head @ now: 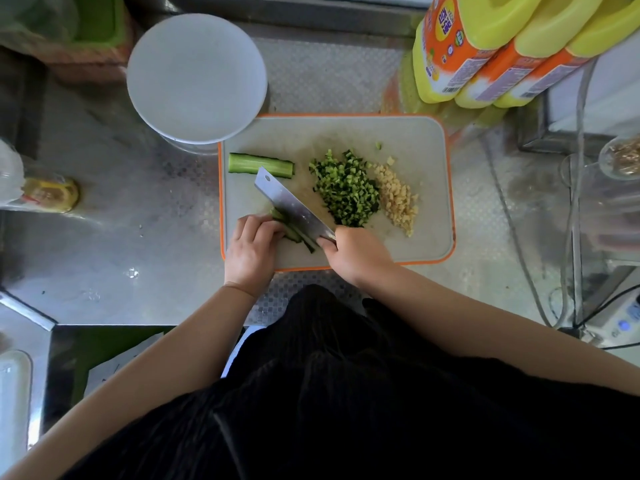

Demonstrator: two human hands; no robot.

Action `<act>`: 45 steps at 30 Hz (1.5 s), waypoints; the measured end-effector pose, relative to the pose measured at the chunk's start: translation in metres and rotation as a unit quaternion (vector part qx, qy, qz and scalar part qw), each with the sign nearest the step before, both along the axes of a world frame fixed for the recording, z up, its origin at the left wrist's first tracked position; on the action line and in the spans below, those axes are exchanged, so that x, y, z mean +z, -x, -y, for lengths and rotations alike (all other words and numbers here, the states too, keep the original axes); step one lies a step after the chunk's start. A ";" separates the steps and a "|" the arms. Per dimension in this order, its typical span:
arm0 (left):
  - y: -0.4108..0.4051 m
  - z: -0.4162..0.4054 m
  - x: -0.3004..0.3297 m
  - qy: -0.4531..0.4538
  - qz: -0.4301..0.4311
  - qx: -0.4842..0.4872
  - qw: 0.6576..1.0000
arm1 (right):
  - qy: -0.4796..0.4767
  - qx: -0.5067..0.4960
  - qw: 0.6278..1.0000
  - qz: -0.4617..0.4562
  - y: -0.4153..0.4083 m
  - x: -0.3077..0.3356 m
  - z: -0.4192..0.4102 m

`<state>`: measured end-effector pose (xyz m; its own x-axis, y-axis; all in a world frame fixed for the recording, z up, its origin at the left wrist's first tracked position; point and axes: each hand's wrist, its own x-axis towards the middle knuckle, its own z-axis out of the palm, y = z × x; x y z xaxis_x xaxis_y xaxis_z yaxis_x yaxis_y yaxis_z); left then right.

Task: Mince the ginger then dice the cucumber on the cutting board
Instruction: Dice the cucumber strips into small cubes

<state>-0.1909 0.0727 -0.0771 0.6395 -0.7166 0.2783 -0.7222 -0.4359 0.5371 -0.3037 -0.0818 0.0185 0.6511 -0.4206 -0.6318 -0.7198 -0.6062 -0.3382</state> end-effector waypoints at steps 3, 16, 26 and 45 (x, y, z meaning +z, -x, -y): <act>-0.001 -0.003 -0.002 0.002 0.003 0.003 1.000 | 0.035 0.040 0.999 0.003 0.002 0.007 -0.005; -0.001 -0.002 -0.002 -0.026 -0.023 0.006 0.999 | 0.070 0.091 0.993 0.000 -0.002 0.007 -0.020; -0.001 0.000 -0.001 -0.021 -0.014 -0.015 1.000 | 0.071 0.057 0.996 0.006 0.004 0.004 -0.022; -0.002 0.000 -0.004 -0.007 0.010 -0.014 1.000 | 0.031 0.035 0.999 0.017 0.000 0.004 -0.018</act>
<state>-0.1892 0.0731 -0.0811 0.6135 -0.7383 0.2803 -0.7449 -0.4232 0.5158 -0.3040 -0.0634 0.0223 0.7012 -0.4110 -0.5826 -0.6634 -0.6754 -0.3220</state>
